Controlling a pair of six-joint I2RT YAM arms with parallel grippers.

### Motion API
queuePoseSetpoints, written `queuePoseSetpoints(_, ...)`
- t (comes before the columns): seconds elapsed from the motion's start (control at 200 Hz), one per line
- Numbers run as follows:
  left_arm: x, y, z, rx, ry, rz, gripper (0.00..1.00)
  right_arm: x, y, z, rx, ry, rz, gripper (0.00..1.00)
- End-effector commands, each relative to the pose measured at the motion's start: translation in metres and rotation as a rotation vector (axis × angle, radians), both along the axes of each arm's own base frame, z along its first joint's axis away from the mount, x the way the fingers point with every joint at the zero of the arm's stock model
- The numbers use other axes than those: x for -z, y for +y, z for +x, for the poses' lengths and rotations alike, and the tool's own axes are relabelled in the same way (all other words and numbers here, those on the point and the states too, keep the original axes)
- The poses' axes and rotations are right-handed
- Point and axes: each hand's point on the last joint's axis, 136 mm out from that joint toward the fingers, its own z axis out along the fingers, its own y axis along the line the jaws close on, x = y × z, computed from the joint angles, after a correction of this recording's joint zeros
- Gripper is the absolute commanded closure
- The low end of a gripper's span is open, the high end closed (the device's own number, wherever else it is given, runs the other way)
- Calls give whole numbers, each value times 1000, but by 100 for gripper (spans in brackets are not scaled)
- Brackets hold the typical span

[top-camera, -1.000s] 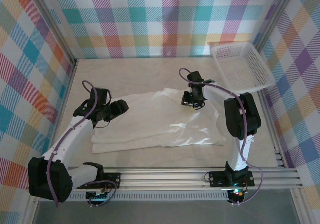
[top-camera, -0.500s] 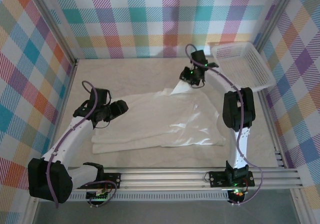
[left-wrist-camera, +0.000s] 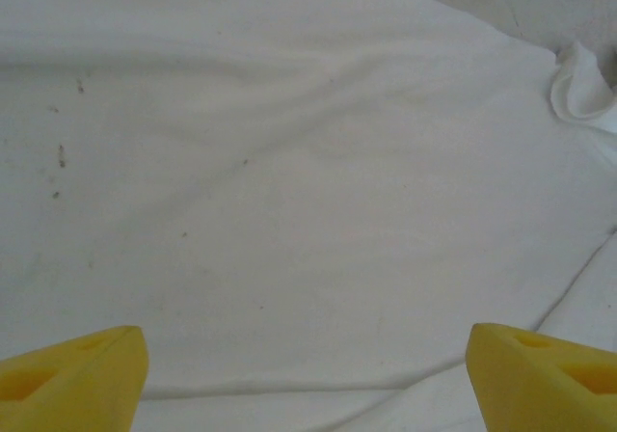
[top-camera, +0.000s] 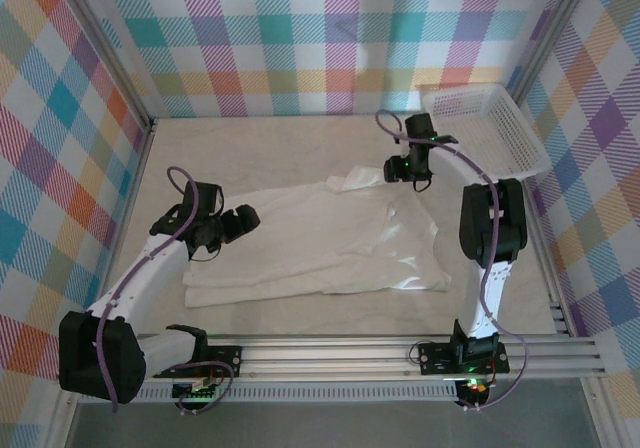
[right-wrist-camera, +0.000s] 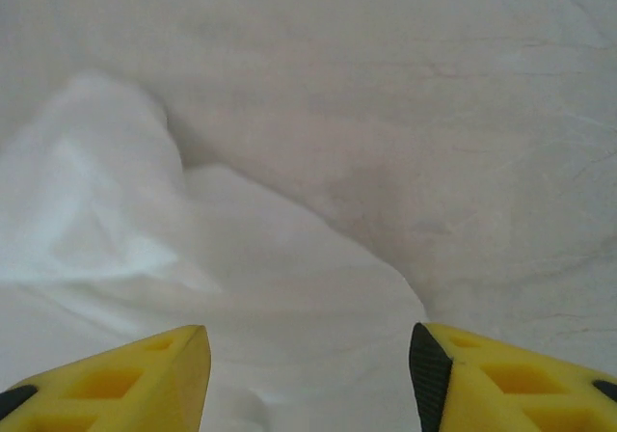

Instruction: Fold the inside-out t-shirt

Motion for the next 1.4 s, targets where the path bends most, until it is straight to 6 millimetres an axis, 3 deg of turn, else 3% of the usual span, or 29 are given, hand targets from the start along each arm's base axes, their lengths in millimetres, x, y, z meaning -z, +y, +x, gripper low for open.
queuePoseSetpoints(0.0,-5,-3,3,36,0,23,11,9,0,7,-212,-55,-161,39)
queuePoseSetpoints(0.095,-11,4,5,39,-2,77,10,23,9,13,-273,-29,-182,38)
queuePoseSetpoints(0.245,-19,9,6,34,-12,99,10,52,3,18,-253,89,-226,38)
queuePoseSetpoints(0.43,-12,6,7,25,0,71,10,65,0,15,-241,130,-237,38)
queuePoseSetpoints(0.49,-11,8,8,18,5,77,10,65,5,13,-245,131,-211,46)
queuePoseSetpoints(0.565,-15,18,16,-27,13,103,10,63,10,12,-247,130,-176,68)
queuePoseSetpoints(0.655,-21,44,33,-117,36,152,13,54,11,16,-226,115,-170,89)
queuePoseSetpoints(0.72,-19,70,49,-197,94,208,19,42,13,19,-217,91,-158,95)
queuePoseSetpoints(0.795,-9,97,68,-260,169,265,23,29,16,22,-215,62,-135,97)
queuePoseSetpoints(0.87,6,109,90,-285,214,238,24,21,20,21,-215,51,-110,98)
queuePoseSetpoints(1.025,42,115,126,-249,310,188,24,20,22,16,-208,57,-89,97)
queuePoseSetpoints(1.155,66,114,140,-184,371,199,24,26,19,11,-207,75,-99,97)
queuePoseSetpoints(1.27,85,122,138,-174,438,252,37,29,18,10,-200,77,-104,97)
queuePoseSetpoints(1.395,89,134,141,-194,447,315,59,26,17,12,-192,72,-101,99)
